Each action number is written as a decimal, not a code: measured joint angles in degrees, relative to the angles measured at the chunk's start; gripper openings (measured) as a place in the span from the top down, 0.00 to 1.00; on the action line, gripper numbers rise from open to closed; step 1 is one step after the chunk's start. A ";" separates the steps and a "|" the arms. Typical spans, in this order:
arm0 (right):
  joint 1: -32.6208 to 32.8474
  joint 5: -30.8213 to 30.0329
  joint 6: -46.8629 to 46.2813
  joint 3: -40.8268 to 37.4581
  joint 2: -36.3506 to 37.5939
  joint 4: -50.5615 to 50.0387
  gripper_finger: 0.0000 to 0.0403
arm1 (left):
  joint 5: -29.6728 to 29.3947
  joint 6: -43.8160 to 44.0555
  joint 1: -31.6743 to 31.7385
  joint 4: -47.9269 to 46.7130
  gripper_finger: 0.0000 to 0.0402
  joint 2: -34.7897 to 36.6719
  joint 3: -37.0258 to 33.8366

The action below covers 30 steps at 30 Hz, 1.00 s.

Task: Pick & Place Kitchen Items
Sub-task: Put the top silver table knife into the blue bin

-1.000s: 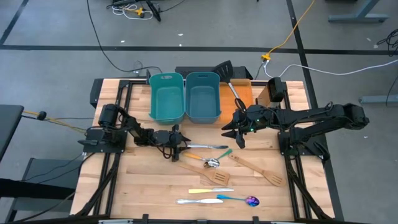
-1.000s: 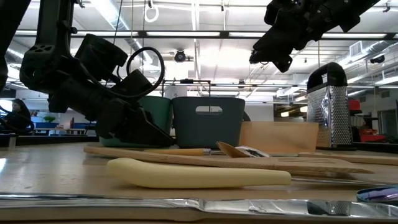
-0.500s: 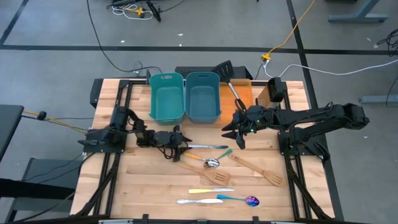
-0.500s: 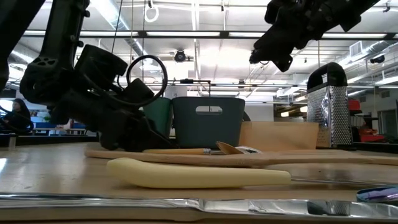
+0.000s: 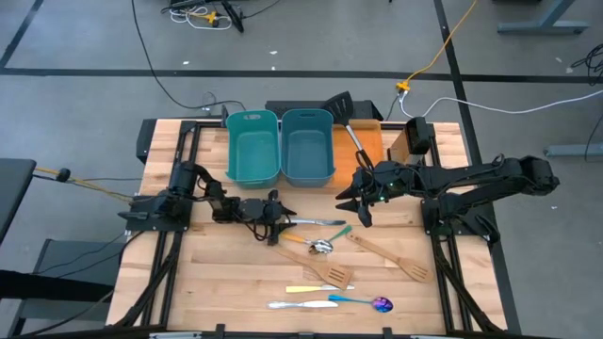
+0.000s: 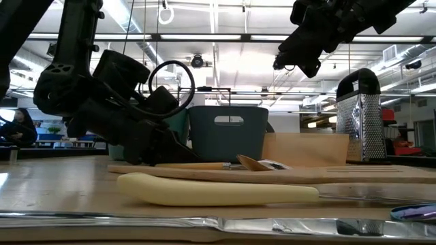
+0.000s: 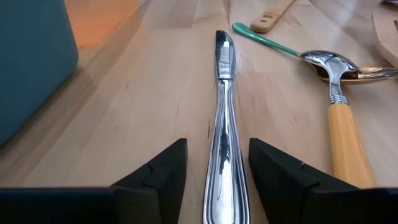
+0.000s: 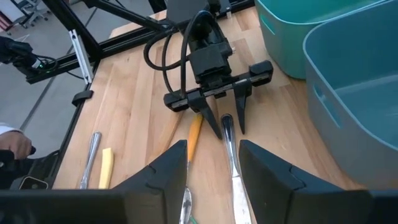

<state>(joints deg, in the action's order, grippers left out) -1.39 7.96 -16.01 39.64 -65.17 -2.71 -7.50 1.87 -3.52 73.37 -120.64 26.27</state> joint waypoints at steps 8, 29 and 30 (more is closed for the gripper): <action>0.02 0.01 0.01 0.00 0.00 0.00 0.61 | 1.81 -0.11 0.84 -0.03 0.55 -0.07 0.08; 0.02 0.01 0.02 0.00 0.00 0.01 0.61 | 1.52 0.50 0.90 -6.64 0.55 0.00 3.84; 0.02 0.01 0.02 0.00 0.00 0.01 0.61 | 1.52 0.49 0.89 -7.23 0.55 0.00 3.89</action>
<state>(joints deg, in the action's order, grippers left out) -1.37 7.97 -15.99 39.64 -65.17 -2.70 -5.98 2.36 -2.63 66.15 -120.64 30.16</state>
